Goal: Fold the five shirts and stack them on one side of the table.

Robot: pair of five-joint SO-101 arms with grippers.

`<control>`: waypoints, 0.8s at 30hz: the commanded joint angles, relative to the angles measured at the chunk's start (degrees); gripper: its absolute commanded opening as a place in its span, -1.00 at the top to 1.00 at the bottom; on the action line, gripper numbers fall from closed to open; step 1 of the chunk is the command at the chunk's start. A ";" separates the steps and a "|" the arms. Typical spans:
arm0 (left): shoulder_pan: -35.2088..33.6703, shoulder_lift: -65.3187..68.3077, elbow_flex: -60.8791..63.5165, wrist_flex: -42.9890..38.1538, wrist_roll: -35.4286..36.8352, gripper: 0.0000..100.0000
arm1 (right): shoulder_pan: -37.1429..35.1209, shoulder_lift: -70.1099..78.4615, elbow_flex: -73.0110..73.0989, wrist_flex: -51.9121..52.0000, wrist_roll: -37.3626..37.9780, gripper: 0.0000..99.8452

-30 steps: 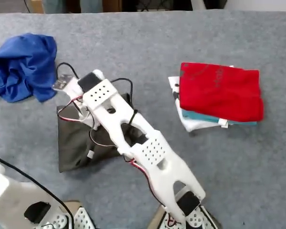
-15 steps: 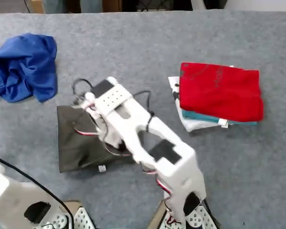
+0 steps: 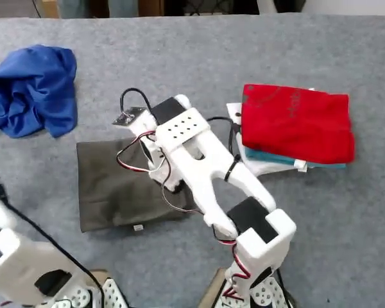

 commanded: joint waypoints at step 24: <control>38.20 9.05 -2.59 -15.91 14.68 0.94 | 0.35 -4.97 10.68 -14.51 -22.07 0.97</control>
